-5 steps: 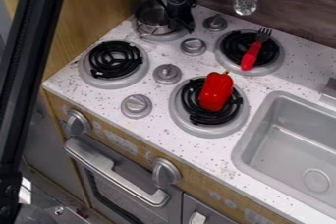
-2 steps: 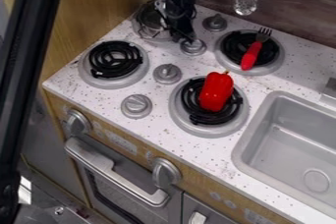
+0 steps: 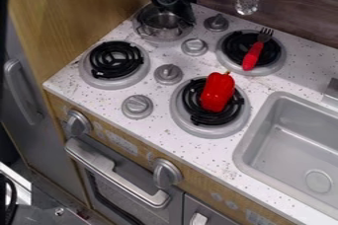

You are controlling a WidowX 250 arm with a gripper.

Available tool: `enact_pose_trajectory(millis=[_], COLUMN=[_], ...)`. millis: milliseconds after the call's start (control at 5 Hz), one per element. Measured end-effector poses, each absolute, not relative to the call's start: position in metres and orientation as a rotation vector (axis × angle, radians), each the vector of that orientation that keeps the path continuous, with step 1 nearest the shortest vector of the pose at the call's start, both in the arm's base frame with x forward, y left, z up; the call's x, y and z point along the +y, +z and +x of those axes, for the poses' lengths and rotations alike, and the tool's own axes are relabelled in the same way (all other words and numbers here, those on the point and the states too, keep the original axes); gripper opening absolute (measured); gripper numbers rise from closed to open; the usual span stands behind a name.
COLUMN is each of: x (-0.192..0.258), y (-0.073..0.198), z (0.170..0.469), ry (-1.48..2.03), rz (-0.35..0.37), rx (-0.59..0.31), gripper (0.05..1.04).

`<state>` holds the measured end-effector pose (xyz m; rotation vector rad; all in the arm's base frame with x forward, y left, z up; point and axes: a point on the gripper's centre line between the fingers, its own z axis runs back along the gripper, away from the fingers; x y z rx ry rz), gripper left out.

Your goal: Move the silver pot to the top left burner.

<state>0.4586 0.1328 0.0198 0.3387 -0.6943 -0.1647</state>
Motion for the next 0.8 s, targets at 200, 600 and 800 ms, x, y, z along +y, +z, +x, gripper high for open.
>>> enact_pose_trajectory(millis=[200,600,800], x=[0.132,0.079,0.065], y=[0.020,0.024,0.018], z=[0.423,0.332,0.303], ry=[-0.034,0.046,0.007], rz=[0.293,0.041,0.018], rx=[-0.529,-0.266,-0.231], gripper=[0.996,0.996,0.996])
